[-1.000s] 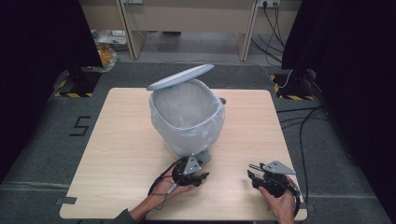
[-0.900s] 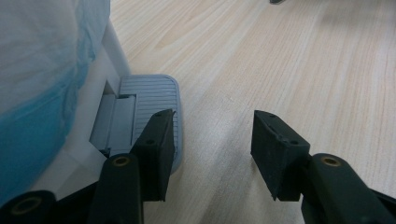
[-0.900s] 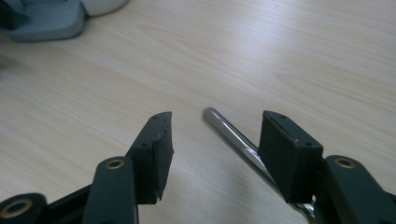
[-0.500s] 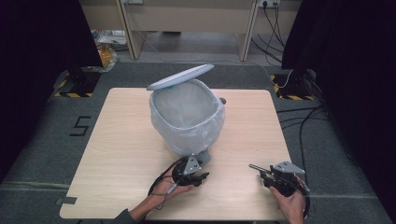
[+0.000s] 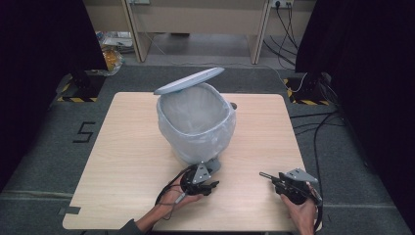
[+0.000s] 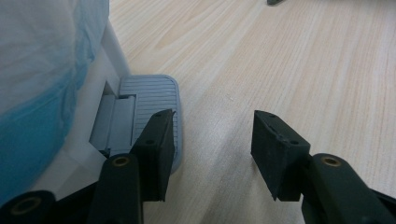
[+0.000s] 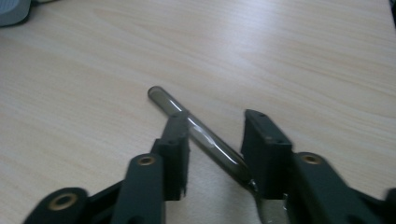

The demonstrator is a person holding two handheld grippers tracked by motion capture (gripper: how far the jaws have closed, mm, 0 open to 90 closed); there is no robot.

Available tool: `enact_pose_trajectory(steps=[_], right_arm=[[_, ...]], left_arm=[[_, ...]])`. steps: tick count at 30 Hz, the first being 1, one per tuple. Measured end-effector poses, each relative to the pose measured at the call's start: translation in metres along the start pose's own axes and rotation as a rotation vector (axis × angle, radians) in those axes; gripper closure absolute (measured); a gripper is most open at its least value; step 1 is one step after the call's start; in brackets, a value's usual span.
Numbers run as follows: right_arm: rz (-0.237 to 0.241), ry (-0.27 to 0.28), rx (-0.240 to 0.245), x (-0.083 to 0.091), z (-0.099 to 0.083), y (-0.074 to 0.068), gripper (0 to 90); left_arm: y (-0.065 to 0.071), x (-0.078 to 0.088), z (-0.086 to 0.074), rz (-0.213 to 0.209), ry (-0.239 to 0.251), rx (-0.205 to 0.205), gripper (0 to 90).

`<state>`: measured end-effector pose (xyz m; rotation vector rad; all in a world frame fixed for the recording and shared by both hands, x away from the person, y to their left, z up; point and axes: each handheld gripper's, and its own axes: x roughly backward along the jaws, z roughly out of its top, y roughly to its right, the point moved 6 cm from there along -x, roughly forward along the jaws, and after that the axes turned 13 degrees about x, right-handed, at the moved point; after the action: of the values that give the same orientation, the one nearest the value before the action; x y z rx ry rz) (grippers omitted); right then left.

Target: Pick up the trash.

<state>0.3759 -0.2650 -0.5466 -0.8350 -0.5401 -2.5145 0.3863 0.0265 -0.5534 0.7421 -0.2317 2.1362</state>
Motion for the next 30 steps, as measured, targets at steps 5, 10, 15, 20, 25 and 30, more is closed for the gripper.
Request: enact_pose_trajectory(steps=[5,10,15,20,25,30], right_arm=[[0.024,-0.037,-0.009,-0.0051,-0.0052,0.0050,46.7],[0.061,-0.021,-0.015,-0.0038,-0.0048,0.0020,72.3],[0.053,-0.030,-0.019,-0.0055,-0.0010,-0.0028,79.2],[0.048,-0.029,-0.034,-0.0057,0.0015,-0.0018,69.6],[0.062,-0.059,-0.022,-0.0015,-0.0024,-0.0015,66.3],[0.066,-0.049,-0.024,-0.0041,-0.0015,-0.0019,68.9]], left_arm=[[0.0001,0.0000,0.0000,-0.001,0.000,-0.001,48.8],[0.0000,0.0000,0.0000,0.000,0.000,0.000,48.8],[0.0006,-0.0004,0.0000,0.002,0.004,0.000,48.8],[0.0006,-0.0003,0.0000,0.000,0.002,0.000,48.8],[0.0007,-0.0004,0.0000,0.002,0.003,-0.002,48.8],[0.0007,-0.0004,0.0000,0.001,0.003,-0.001,48.8]])
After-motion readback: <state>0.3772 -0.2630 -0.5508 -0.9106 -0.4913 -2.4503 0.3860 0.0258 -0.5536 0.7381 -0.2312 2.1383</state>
